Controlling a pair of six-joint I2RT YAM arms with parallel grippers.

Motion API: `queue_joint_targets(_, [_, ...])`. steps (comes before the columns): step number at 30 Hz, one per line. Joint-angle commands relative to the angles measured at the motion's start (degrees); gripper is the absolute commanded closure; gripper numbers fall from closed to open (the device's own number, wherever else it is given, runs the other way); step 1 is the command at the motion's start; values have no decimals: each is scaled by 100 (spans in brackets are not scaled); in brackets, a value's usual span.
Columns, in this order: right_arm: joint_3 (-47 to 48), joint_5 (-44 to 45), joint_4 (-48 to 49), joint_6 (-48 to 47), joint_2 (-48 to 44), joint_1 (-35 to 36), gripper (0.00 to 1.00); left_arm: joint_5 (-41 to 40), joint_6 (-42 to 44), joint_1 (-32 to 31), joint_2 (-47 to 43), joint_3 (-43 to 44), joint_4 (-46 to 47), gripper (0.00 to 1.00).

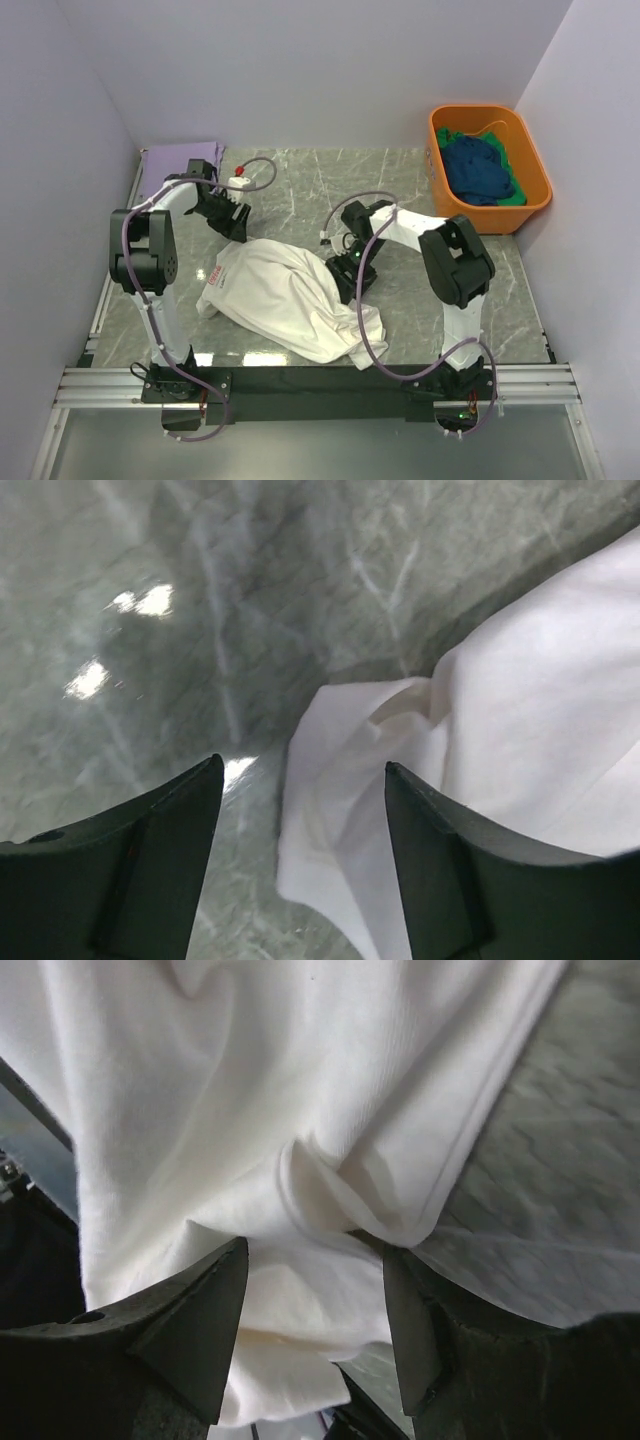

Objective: Fold and stack the t-shirts

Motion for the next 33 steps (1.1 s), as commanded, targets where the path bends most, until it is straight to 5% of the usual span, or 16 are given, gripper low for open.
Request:
queue_joint_targets(1, [72, -160, -322, -68, 267, 118, 36, 19, 7, -169, 57, 14, -19, 29])
queue_joint_targets(3, [133, -326, -367, -129, 337, 136, 37, 72, 25, -195, 101, -21, -89, 31])
queue_joint_targets(6, [238, -179, -367, -112, 434, 118, 55, 116, 60, -222, 180, -65, -211, 48])
queue_joint_targets(9, [431, 33, -393, -164, 478, -101, 99, 247, 7, -195, 233, 66, -378, 87])
queue_joint_targets(10, [510, 94, -419, -182, 443, -171, 100, 309, -2, -134, 215, 136, -414, 99])
queue_joint_targets(24, [1899, 1579, -165, -1105, -1181, -1165, 100, 863, 113, 297, -777, 1315, -476, 99])
queue_joint_targets(29, [1700, 1835, 29, -1481, -2032, -1349, 100, 942, 498, 481, -1838, 694, -256, 99])
queue_joint_targets(33, [619, 1967, -199, -2386, -2736, -1245, 100, 820, 2017, 569, -2605, -352, -1053, 100])
